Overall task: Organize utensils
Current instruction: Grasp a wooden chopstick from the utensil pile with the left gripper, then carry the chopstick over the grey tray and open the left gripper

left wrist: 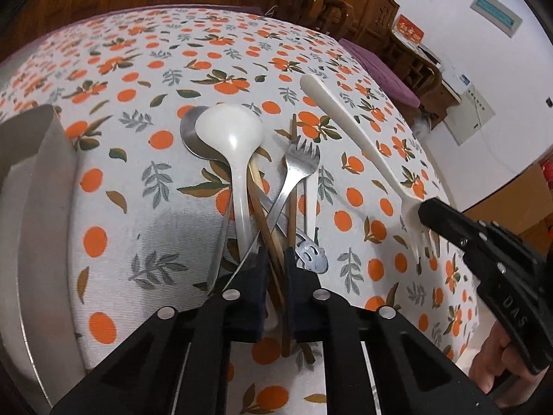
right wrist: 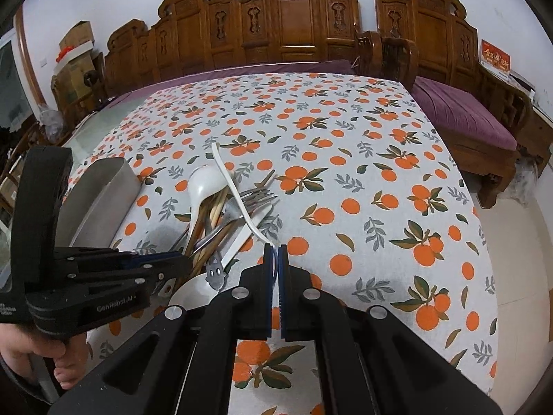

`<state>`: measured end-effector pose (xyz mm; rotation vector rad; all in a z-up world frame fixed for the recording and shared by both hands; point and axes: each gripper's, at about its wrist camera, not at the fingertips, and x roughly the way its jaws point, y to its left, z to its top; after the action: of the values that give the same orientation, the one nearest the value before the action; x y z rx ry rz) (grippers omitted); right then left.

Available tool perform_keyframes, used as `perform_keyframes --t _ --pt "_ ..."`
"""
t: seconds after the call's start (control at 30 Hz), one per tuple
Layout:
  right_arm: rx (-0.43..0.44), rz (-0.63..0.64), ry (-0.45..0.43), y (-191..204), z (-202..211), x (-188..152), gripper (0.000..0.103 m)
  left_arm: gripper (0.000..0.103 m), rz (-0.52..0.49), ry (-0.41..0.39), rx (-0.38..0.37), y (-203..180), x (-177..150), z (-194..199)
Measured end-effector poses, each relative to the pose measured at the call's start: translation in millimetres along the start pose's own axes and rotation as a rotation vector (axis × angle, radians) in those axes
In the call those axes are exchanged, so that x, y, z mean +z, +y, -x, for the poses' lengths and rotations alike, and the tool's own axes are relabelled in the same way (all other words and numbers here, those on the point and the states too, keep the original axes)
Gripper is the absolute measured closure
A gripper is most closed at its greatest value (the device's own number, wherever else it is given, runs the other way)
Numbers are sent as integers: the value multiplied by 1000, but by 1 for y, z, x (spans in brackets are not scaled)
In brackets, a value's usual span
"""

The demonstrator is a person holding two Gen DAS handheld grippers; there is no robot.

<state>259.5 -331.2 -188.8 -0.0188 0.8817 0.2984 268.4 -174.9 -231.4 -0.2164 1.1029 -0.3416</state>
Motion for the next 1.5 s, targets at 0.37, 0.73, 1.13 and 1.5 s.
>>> perform_keyframes --t 0.37,0.73,1.13,1.5 --pt "-16 18 11 5 2 -3 100 99 -6 -14 7 4 -5 14" --pt "-48 43 6 22 17 -4 100 99 -71 -66 7 2 -18 63" --pt "-31 54 -9 65 26 1 100 99 -76 -131 21 34 -26 120" --pt "16 103 -7 121 16 11 100 99 -34 -136 108 96 -27 147"
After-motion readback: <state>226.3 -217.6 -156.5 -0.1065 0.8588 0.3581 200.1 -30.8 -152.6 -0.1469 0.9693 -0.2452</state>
